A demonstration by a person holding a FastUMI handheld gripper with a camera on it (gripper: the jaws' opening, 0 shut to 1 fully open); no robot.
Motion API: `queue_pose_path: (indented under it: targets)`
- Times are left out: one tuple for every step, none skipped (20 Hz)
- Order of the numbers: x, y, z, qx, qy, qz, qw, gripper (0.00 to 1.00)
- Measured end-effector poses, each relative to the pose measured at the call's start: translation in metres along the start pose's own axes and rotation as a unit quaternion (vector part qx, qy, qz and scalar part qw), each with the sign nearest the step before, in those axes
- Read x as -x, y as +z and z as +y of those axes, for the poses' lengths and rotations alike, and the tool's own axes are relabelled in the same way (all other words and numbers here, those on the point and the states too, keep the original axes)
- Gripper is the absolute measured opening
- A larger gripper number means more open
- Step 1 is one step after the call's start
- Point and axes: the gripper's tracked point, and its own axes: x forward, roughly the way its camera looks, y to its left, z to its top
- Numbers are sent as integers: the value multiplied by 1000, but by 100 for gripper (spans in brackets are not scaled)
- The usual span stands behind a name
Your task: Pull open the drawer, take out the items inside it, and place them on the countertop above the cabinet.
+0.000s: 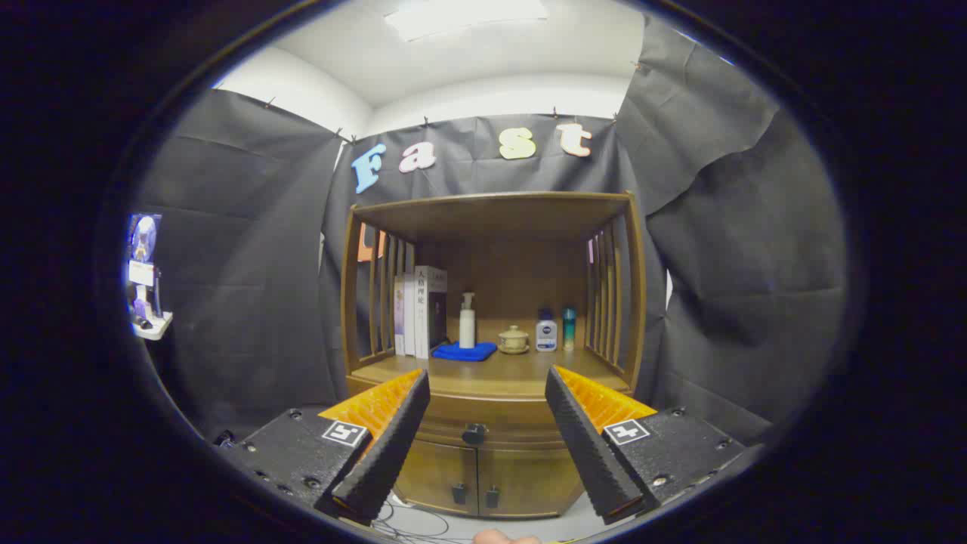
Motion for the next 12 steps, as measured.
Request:
queue_pose_path:
  targets:
    - [-3,3,3,1,0,0,1000,99]
    - [-6,5,6,0,-1,3,1000,99]
    - [-7,6,7,-1,1,4,1000,99]
    - [-7,6,5,-3,-1,6,1000,99]
    - [-7,6,5,-5,0,7,1000,99]
    - [-7,6,4,-5,-1,9,1000,99]
    - [-7,5,2,-5,-2,9,1000,99]
    - [-7,5,1,-5,-4,12,1000,99]
    - [-8,3,-2,-5,-4,12,1000,99]
    - [-8,3,-2,-5,-5,14,1000,99]
    - [-9,3,-3,-6,-5,13,1000,99]
    - [-11,5,-1,-6,-5,12,1000,99]
